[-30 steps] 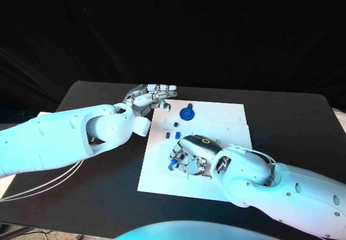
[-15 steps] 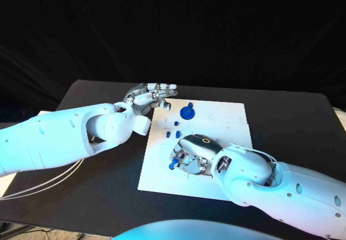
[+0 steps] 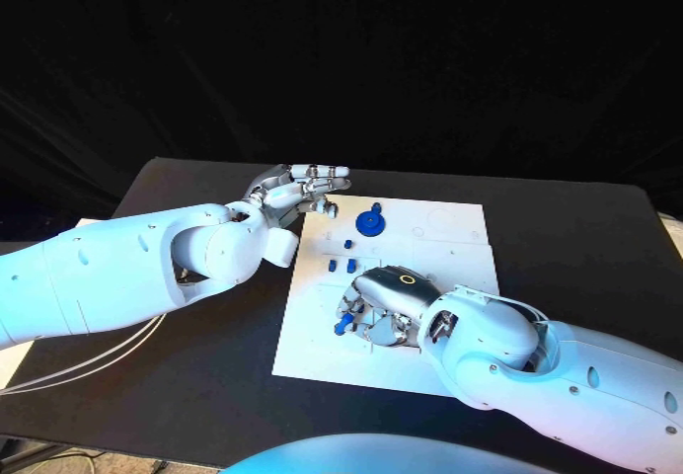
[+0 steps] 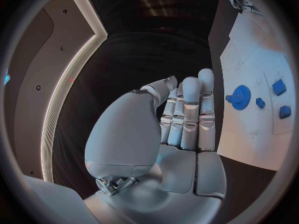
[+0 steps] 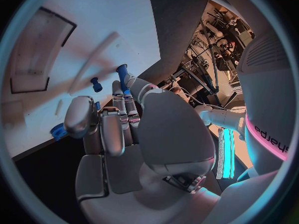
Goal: Assemble the parts on the task board
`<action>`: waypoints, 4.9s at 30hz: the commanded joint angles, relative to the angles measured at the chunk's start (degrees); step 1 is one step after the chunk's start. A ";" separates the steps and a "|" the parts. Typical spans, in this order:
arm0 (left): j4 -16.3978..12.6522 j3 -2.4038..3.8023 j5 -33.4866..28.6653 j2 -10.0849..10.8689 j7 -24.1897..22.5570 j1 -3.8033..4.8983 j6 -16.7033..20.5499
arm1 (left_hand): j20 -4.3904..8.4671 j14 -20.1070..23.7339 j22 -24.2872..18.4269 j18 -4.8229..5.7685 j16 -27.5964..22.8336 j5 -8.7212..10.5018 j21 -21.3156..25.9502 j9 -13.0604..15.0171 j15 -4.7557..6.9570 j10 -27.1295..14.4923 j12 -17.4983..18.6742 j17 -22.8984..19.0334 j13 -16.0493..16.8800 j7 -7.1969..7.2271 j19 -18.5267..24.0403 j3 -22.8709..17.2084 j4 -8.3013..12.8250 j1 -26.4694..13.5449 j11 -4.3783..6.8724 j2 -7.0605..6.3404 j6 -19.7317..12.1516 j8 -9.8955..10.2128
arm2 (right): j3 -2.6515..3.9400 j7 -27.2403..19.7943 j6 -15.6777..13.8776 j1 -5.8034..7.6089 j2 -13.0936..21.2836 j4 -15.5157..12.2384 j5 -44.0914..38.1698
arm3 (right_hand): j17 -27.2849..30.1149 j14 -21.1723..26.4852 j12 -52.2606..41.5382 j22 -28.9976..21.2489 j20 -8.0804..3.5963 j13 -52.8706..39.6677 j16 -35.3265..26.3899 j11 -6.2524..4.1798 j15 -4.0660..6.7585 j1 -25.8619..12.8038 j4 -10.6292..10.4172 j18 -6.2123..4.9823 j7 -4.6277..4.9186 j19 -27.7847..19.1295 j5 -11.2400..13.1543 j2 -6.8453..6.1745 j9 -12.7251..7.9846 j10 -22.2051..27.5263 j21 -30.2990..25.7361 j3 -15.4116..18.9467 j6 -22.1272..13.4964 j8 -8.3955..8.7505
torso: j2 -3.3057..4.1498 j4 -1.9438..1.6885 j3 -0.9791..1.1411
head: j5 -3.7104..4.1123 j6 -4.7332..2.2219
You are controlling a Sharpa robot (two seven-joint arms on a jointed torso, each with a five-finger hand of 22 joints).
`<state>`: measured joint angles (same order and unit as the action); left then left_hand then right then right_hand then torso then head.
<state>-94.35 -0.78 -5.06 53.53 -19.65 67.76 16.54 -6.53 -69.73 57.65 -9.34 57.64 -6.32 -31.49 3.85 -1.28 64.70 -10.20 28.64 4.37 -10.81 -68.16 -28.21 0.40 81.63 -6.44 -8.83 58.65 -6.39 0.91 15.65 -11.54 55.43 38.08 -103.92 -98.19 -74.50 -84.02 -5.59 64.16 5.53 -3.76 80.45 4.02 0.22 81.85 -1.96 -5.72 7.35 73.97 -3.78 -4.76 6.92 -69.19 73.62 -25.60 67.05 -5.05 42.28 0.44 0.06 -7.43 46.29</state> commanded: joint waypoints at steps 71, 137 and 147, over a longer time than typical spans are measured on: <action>0.29 -0.15 0.14 -0.03 -0.07 -0.42 -1.55 | -0.20 0.59 -0.13 -1.09 0.29 0.07 0.43 -0.01 0.07 -0.63 -0.50 -0.25 -0.10 -0.15 0.37 0.15 0.62 -0.18 -0.06 0.84 -0.47 0.14 | -0.19 17.64 -8.59 0.55 29.44 -13.35 14.11 | -5.93 -4.38 -62.27 7.14 -1.98 -62.84 4.99 -2.84 2.53 -9.33 -14.66 1.44 -1.45 4.79 -14.94 0.83 -0.10 -11.31 4.49 29.32 -6.38 -4.84 | -1.05 2.13 0.04 | 5.40 -1.61; 0.01 -0.16 0.14 0.31 0.25 -0.64 -2.33 | -0.24 0.68 -0.18 -1.08 0.36 0.07 0.50 0.01 0.04 -0.77 -0.77 -0.39 -0.11 -0.15 0.40 0.32 0.69 -0.37 -0.07 0.97 -0.48 0.09 | 0.81 21.77 -14.05 -1.69 22.31 -12.82 12.01 | -8.48 -4.76 -67.45 9.58 -2.81 -70.87 6.42 -4.08 3.50 -7.76 -14.73 1.94 -2.94 6.13 -21.99 4.05 4.47 -13.59 5.95 34.38 -4.30 -9.46 | -0.96 2.16 -0.02 | 4.55 -1.39; -0.01 -0.16 0.15 0.24 0.26 -0.66 -2.41 | -0.24 0.68 -0.18 -1.08 0.36 0.07 0.50 0.01 0.04 -0.77 -0.77 -0.39 -0.11 -0.15 0.40 0.32 0.69 -0.37 -0.07 0.97 -0.48 0.09 | 0.81 21.75 -10.90 -1.59 19.62 -12.22 14.72 | -8.65 -4.78 -67.46 9.66 -2.86 -71.06 6.51 -4.14 3.56 -8.60 -14.78 1.95 -3.00 6.16 -21.98 4.53 4.84 -13.70 5.99 34.85 -4.31 -9.61 | -0.97 2.12 -0.04 | 4.31 -1.27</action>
<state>-94.20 -0.97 -5.06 53.89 -19.11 67.11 15.27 -6.73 -69.40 57.53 -9.34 57.64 -6.33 -31.28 3.85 -1.18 64.29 -10.84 28.30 4.33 -11.01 -67.95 -27.81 0.80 81.33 -6.44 -8.53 58.43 -6.39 1.72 37.11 -24.30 53.84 58.03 -116.20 -85.19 -74.92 -84.12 -72.89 73.75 2.68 -74.93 86.77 0.40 3.41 73.77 -16.75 -4.82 4.46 79.92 -25.64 -0.06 11.55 -81.81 79.43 8.94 62.49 -14.40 41.28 2.63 0.02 -3.08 44.99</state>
